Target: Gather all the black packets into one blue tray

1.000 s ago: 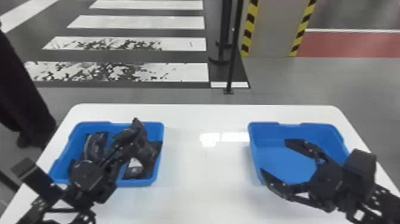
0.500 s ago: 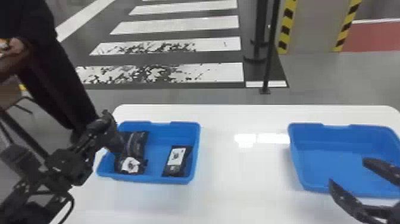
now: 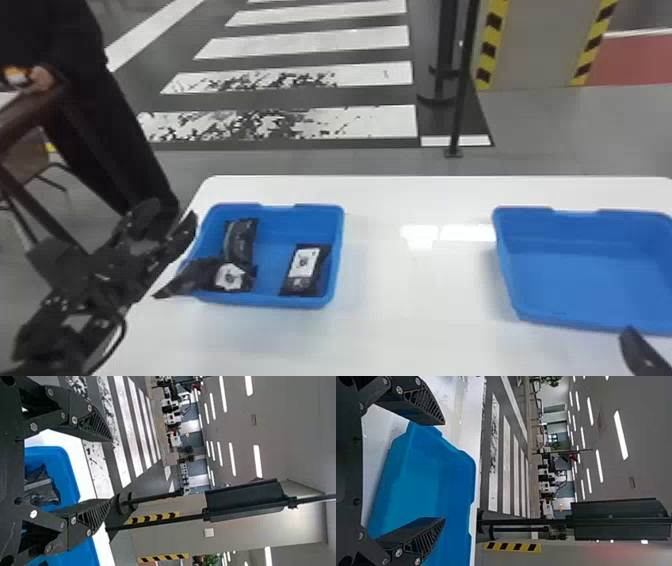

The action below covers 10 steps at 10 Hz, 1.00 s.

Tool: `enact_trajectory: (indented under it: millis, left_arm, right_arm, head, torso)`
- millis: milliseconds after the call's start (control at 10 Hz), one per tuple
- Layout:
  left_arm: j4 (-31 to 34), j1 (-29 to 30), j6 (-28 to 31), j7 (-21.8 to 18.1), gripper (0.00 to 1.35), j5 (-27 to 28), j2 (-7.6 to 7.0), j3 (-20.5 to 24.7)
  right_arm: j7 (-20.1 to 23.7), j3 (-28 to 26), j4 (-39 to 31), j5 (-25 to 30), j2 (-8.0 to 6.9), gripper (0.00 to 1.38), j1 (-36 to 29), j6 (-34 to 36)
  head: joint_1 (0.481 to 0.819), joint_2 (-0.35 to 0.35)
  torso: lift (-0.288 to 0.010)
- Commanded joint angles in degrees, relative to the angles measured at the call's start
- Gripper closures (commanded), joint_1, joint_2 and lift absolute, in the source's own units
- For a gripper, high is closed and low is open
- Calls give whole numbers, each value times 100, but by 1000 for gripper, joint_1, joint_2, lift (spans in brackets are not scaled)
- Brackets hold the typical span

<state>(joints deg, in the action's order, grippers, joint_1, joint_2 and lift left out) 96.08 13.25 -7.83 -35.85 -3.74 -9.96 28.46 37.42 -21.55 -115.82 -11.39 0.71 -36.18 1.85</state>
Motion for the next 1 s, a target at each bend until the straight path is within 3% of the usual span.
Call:
enact_trajectory:
  millis: [0, 100, 200, 400, 600, 700, 900]
  left_arm:
    - [-236, -172, -244, -62, 41, 8, -155, -332]
    - [-166, -18, -638, -194, 56, -278, -129, -435]
    - [411, 489, -553, -141, 93, -575, 12, -469]
    - [1845, 1895, -427, 245, 111, -792, 557, -69]
    - [2717, 2992, -483, 474, 134, -1009, 917, -23]
    - [2858, 3315, -624, 535, 134, -1146, 1005, -126]
    - [2886, 3807, -807, 571, 134, -1352, 1011, -332]
  right_arm:
    - [2, 7, -26, 19, -9, 176, -9, -3]
    - [2, -27, -97, 19, -9, 176, -80, -73]
    - [-51, -118, -209, 7, -45, 176, -206, -101]
    - [-279, -370, -490, -61, -76, 176, -586, -242]
    - [-473, -655, -687, -153, -76, 171, -966, -678]
    - [-587, -678, -800, -210, -76, 176, -1205, -945]
    - [-930, -667, -884, -518, -76, 176, -1683, -1550]
  head:
    - [695, 169]
    - [695, 151]
    - [695, 123]
    - [695, 83]
    - [695, 51]
    - [695, 36]
    - [695, -25]
  torso:
    - [-110]
    - [-110]
    - [-110]
    - [-110]
    - [-110]
    - [-110]
    - [-110]
